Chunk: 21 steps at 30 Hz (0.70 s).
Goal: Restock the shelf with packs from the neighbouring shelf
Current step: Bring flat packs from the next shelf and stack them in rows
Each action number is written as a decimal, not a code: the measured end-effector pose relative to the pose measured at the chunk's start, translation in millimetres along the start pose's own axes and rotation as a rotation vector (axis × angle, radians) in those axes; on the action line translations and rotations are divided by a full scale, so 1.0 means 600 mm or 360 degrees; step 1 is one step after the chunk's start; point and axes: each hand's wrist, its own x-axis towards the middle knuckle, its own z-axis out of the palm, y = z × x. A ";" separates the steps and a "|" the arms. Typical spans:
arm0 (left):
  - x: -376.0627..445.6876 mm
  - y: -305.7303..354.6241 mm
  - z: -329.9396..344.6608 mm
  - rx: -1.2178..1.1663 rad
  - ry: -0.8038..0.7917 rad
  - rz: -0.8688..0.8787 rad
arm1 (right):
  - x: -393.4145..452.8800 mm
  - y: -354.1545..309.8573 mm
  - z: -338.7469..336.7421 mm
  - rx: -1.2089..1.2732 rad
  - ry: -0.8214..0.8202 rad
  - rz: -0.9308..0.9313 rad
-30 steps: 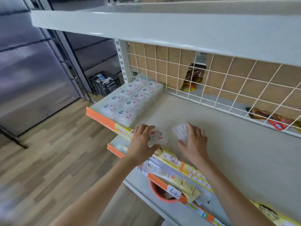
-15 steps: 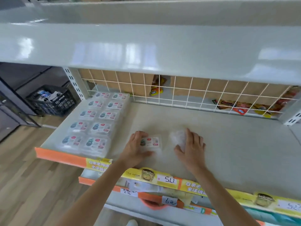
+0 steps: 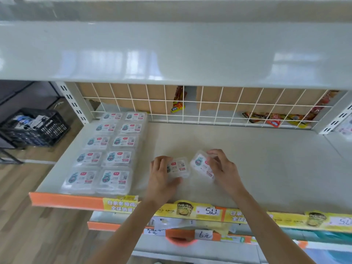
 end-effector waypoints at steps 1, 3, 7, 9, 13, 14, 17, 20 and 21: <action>0.000 -0.001 0.000 -0.0001 -0.0009 0.0006 | 0.000 0.007 0.006 -0.0045 0.0035 0.0018; 0.001 -0.003 0.001 -0.0005 -0.0022 0.0013 | -0.001 0.019 0.016 -0.0232 0.0145 -0.0053; 0.002 0.001 -0.002 0.0007 -0.0040 0.0016 | -0.006 0.017 0.019 -0.0377 0.0208 -0.0164; 0.003 0.003 -0.007 0.0068 -0.0082 0.0047 | -0.012 0.007 0.019 -0.0558 0.0081 -0.0142; 0.013 -0.002 -0.049 0.0241 -0.0014 0.0202 | -0.019 -0.009 0.027 -0.0934 -0.0277 -0.0252; 0.017 -0.005 -0.068 0.0249 0.0016 0.0230 | -0.015 -0.017 0.031 -0.0910 -0.0303 -0.0258; 0.035 -0.033 -0.140 0.0348 0.0066 0.0229 | 0.008 -0.053 0.056 -0.0705 -0.0300 -0.0356; 0.062 -0.087 -0.219 0.0558 0.0125 0.0126 | 0.028 -0.107 0.096 -0.0591 -0.0333 -0.0580; 0.072 -0.104 -0.243 0.0611 0.0113 0.0068 | 0.033 -0.128 0.111 -0.0567 -0.0353 -0.0645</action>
